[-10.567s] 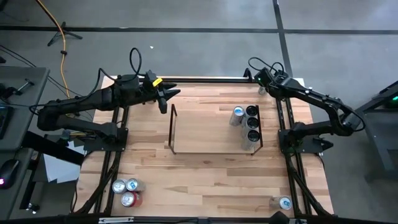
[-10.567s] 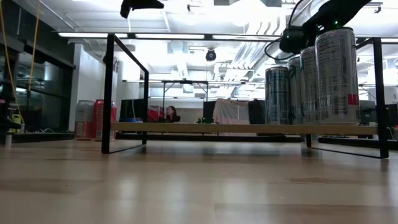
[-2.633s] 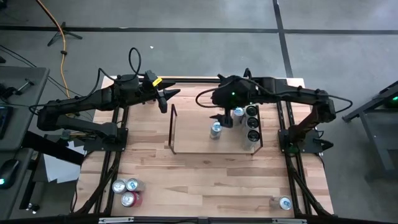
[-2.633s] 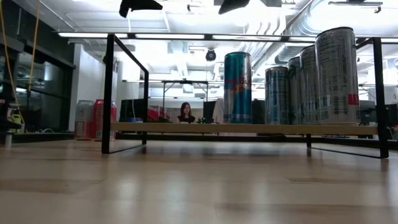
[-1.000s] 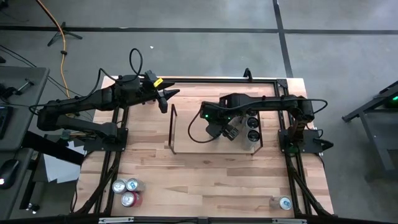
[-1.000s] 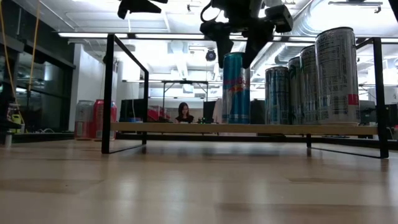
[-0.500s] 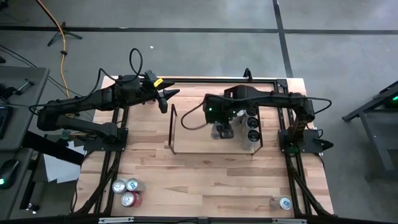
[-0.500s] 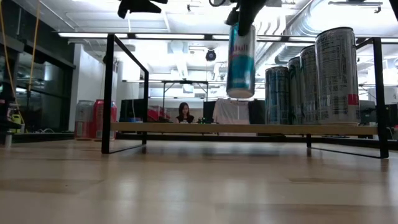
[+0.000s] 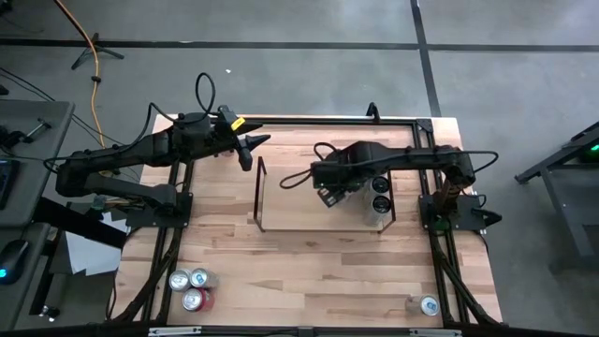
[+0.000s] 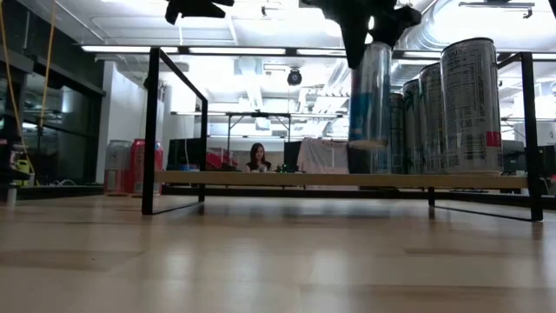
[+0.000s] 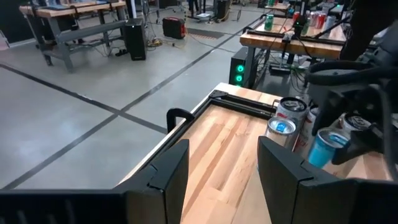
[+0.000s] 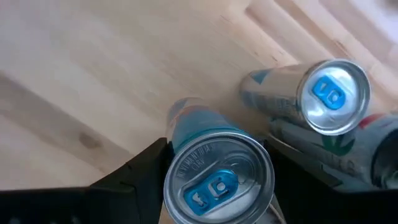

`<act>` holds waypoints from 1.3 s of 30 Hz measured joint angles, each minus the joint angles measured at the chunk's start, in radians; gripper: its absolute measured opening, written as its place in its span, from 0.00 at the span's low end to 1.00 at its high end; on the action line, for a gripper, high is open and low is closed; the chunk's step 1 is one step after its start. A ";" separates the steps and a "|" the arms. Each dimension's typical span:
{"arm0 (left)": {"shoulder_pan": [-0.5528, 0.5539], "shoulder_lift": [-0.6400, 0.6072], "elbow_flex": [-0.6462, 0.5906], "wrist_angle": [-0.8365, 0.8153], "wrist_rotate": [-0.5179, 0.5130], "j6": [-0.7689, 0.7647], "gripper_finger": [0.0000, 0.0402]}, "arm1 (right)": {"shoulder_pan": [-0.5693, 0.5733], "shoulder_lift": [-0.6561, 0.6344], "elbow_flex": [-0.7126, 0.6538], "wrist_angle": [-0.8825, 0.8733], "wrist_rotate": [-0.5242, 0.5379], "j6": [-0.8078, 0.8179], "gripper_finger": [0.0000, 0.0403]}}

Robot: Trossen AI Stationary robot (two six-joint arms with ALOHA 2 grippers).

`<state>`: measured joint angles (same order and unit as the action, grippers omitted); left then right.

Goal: Place canned beverage on shelf
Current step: Put the blue soda can on the shelf aligned with the other blue soda can

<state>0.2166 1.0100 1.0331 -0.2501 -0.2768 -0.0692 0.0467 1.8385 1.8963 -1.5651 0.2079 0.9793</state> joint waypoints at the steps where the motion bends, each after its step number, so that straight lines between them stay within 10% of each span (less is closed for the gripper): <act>1: 0.000 0.000 0.000 0.000 0.000 0.009 0.37 | 0.000 0.000 -0.009 0.006 -0.003 0.017 0.57; 32: 0.000 0.000 0.000 0.000 0.001 0.019 0.37 | -0.003 -0.001 -0.173 0.248 -0.009 -0.031 0.62; 39: 0.000 0.000 0.000 0.000 0.000 0.018 0.37 | -0.003 0.002 -0.174 0.250 -0.008 -0.044 0.76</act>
<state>0.2168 1.0100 1.0330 -0.2502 -0.2763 -0.0508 0.0441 1.8404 1.7218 -1.3151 0.2004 0.9353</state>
